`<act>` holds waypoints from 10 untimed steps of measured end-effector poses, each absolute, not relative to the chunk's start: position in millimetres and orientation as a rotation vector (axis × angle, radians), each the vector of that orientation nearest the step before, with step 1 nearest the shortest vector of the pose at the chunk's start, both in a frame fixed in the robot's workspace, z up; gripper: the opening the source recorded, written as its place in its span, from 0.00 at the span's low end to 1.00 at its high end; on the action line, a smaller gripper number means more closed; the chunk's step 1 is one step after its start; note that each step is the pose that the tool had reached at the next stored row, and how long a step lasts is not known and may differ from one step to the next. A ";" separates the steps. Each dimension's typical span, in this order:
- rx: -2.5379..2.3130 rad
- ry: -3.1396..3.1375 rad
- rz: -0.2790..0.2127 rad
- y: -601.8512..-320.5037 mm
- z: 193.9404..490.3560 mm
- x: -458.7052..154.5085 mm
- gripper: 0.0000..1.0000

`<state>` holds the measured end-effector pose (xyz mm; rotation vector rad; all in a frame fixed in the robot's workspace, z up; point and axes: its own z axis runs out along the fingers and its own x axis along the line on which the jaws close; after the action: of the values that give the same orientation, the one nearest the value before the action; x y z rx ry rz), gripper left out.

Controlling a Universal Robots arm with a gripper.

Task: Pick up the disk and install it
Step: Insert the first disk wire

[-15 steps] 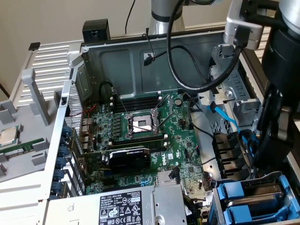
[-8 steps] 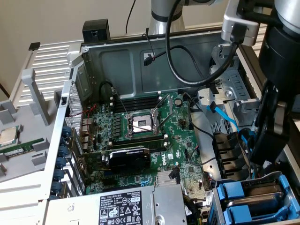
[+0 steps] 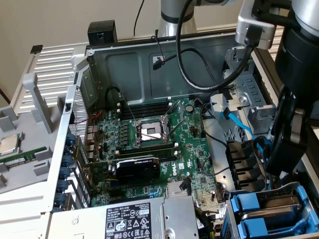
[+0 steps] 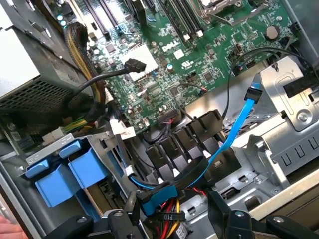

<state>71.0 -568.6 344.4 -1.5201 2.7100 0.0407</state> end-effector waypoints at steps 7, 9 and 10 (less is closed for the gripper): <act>-1.518 2.711 0.041 -572.2 344.4 74.1 0.65; -1.518 2.711 0.041 -574.4 344.4 74.1 0.65; -1.518 2.711 0.041 -574.4 344.5 74.9 0.65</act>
<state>74.9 -574.4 344.5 -1.5181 2.7114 0.0410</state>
